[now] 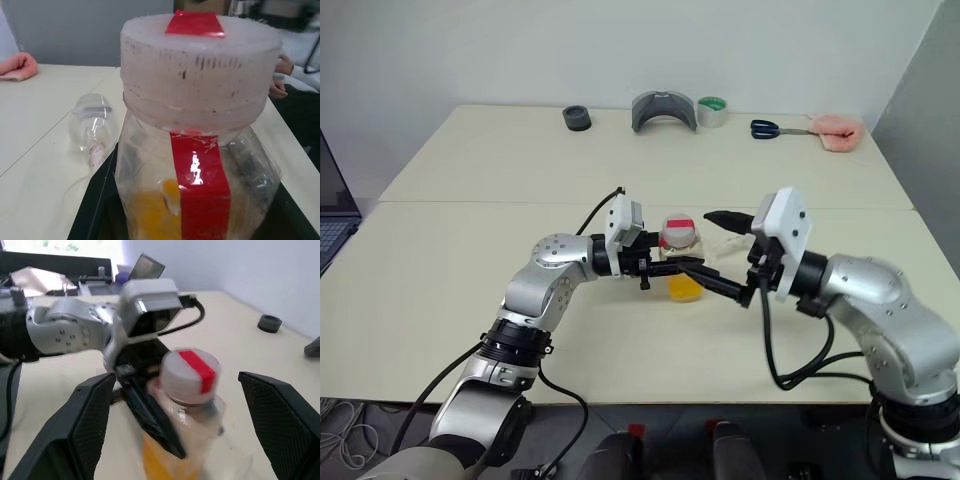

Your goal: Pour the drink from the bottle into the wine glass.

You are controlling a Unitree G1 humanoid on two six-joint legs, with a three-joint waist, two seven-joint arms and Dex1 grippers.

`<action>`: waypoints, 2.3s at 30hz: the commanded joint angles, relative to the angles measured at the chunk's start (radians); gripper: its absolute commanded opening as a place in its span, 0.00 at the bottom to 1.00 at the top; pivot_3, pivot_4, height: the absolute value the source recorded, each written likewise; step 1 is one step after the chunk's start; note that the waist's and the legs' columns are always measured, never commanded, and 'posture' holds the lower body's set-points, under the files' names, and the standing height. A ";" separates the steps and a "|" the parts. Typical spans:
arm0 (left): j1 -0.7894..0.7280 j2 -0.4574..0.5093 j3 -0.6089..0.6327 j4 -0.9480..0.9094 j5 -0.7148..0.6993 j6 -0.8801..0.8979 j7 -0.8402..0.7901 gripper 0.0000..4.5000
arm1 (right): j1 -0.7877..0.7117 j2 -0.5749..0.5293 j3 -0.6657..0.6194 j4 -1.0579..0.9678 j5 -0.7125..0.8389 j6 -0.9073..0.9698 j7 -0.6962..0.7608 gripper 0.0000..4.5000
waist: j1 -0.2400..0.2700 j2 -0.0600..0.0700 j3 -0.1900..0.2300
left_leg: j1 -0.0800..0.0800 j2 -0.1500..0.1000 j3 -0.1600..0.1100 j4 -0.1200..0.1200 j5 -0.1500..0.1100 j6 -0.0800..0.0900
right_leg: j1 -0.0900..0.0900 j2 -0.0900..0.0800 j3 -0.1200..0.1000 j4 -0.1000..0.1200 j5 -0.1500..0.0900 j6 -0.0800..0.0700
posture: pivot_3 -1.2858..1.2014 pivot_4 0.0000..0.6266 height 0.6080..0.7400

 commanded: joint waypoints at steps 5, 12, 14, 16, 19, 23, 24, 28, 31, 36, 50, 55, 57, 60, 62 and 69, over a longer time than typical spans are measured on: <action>-0.047 -0.016 0.006 0.033 -0.004 -0.054 -0.021 0.40 | 0.003 0.190 0.192 -0.093 -0.262 0.011 -0.386 0.93 | -0.003 0.000 0.000 | -0.001 0.000 0.000 0.000 0.000 0.000 | -0.001 0.001 0.000 0.000 0.000 0.000 | 0.52 0.24 1.00; -0.048 -0.020 -0.001 0.053 0.005 -0.075 -0.032 0.40 | 0.005 0.299 0.247 -0.090 -0.333 0.013 -0.482 0.93 | -0.002 0.000 0.000 | -0.001 0.000 -0.001 0.000 0.000 0.000 | -0.001 0.000 0.000 0.000 0.000 0.000 | 0.52 0.24 1.00; -0.046 -0.020 -0.002 0.053 0.008 -0.078 -0.034 0.40 | -0.002 0.313 0.249 -0.082 -0.333 0.024 -0.482 0.93 | -0.003 0.000 0.000 | 0.000 0.000 -0.001 0.000 0.000 0.000 | -0.001 0.000 0.000 0.000 0.000 0.000 | 0.52 0.24 1.00; -0.043 -0.019 -0.002 0.052 0.010 -0.081 -0.035 0.40 | -0.004 0.321 0.251 -0.073 -0.336 0.026 -0.479 0.93 | -0.003 0.000 0.000 | -0.001 0.000 -0.001 0.000 0.000 0.000 | -0.001 0.000 0.000 0.000 0.000 0.000 | 0.52 0.24 1.00; -0.039 -0.016 -0.002 0.049 0.014 -0.084 -0.036 0.40 | -0.009 0.331 0.250 -0.064 -0.337 0.033 -0.476 0.90 | -0.003 0.000 0.000 | -0.001 0.000 -0.001 0.000 0.000 0.000 | -0.001 0.000 0.000 0.000 0.000 0.000 | 0.52 0.24 1.00; -0.037 -0.015 -0.001 0.047 0.016 -0.084 -0.035 0.40 | -0.013 0.333 0.248 -0.058 -0.327 0.056 -0.463 0.64 | -0.004 0.000 0.000 | 0.000 0.000 -0.001 0.000 0.000 0.000 | -0.001 0.000 0.000 0.000 0.000 0.000 | 0.52 0.24 1.00; -0.036 -0.014 -0.001 0.046 0.016 -0.084 -0.035 0.40 | -0.013 0.334 0.247 -0.057 -0.325 0.058 -0.460 0.56 | -0.004 0.000 0.000 | 0.000 0.000 -0.001 0.000 0.000 0.000 | -0.001 0.000 0.000 0.000 0.000 0.000 | 0.52 0.24 1.00; -0.032 -0.013 0.000 0.040 0.018 -0.086 -0.036 0.40 | -0.014 0.330 0.244 -0.054 -0.315 0.078 -0.445 0.41 | -0.004 0.000 0.000 | -0.001 0.000 -0.001 0.000 0.000 0.000 | -0.001 0.000 0.000 0.000 0.000 0.000 | 0.52 0.24 1.00; -0.031 -0.012 0.000 0.038 0.018 -0.086 -0.037 0.40 | -0.014 0.322 0.242 -0.049 -0.294 0.094 -0.415 0.41 | -0.004 0.000 0.000 | 0.000 0.000 -0.001 0.000 0.000 0.000 | -0.001 0.000 0.000 0.000 0.000 0.000 | 0.52 0.24 1.00; -0.038 -0.013 -0.001 0.037 0.021 -0.086 -0.047 0.40 | -0.043 0.197 0.212 0.041 -0.235 -0.006 -0.201 0.41 | -0.004 0.000 0.000 | 0.000 0.000 0.000 0.000 0.000 0.000 | -0.001 0.000 0.000 0.000 0.000 0.000 | 0.52 0.24 1.00; -0.042 0.000 -0.009 0.025 0.021 -0.094 -0.063 0.39 | -0.259 -0.051 0.121 0.475 -0.093 -0.199 0.326 0.65 | -0.013 0.001 0.001 | 0.000 0.000 -0.001 0.000 0.000 0.000 | 0.000 0.000 -0.001 0.000 0.000 0.000 | 0.52 0.24 1.00; -0.041 -0.006 -0.004 0.031 0.022 -0.084 -0.042 0.39 | -0.154 -0.081 0.009 0.245 -0.024 -0.077 0.202 0.88 | -0.005 0.001 0.001 | -0.001 0.000 -0.001 0.000 0.000 0.000 | 0.000 -0.001 -0.001 0.000 0.000 0.000 | 0.52 0.24 1.00; -0.045 -0.008 -0.006 0.045 0.030 -0.094 -0.036 0.39 | -0.097 -0.071 -0.011 0.138 -0.023 -0.036 0.122 0.88 | -0.001 0.001 0.001 | -0.002 0.000 -0.002 0.000 0.000 0.000 | 0.000 -0.001 -0.001 -0.001 0.000 0.000 | 0.52 0.24 1.00; -0.051 -0.016 -0.012 0.060 0.038 -0.103 -0.027 0.39 | -0.013 0.030 0.012 -0.011 -0.038 0.019 -0.066 0.88 | -0.002 0.001 0.001 | -0.001 0.000 -0.001 0.000 0.000 0.000 | 0.000 -0.001 -0.001 -0.001 0.000 0.000 | 0.52 0.24 1.00; -0.056 -0.020 -0.015 0.068 0.041 -0.105 -0.024 0.39 | 0.029 0.146 0.061 -0.078 -0.088 0.048 -0.229 0.88 | -0.004 0.001 0.001 | -0.001 0.000 -0.001 0.000 0.000 0.000 | 0.000 0.000 -0.001 0.000 0.000 0.000 | 0.52 0.24 1.00; -0.069 -0.035 -0.024 0.100 0.058 -0.126 -0.024 0.39 | 0.044 0.313 0.200 -0.098 -0.278 0.053 -0.489 0.88 | -0.004 0.001 0.001 | -0.001 0.000 -0.001 0.000 0.000 0.000 | -0.001 0.000 0.000 0.001 0.000 0.000 | 0.52 0.24 1.00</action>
